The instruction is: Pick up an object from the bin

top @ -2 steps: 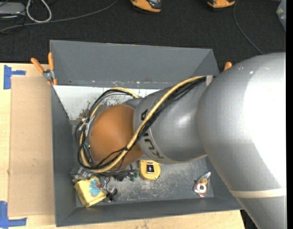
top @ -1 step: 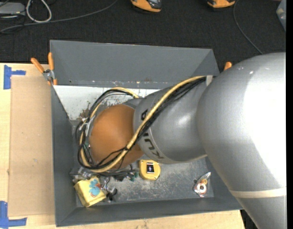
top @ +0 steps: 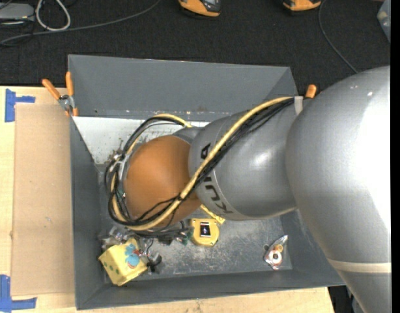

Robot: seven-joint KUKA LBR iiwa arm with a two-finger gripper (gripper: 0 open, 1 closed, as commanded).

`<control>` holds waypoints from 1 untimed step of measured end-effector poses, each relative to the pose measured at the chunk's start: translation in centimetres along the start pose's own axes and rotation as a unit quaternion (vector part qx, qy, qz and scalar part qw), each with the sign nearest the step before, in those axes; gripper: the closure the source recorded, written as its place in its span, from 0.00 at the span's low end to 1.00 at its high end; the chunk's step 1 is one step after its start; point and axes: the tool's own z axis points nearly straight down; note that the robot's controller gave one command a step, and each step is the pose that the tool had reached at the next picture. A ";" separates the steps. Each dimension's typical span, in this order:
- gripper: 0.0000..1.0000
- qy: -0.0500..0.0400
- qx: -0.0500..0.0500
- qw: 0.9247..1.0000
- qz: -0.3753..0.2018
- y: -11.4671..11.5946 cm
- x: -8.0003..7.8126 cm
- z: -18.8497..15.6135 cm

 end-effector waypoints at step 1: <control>1.00 -0.002 0.000 1.000 0.000 0.1 -0.1 -4.7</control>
Offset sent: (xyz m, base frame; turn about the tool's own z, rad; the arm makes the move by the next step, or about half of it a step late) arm 0.0003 0.0009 0.0920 -0.0012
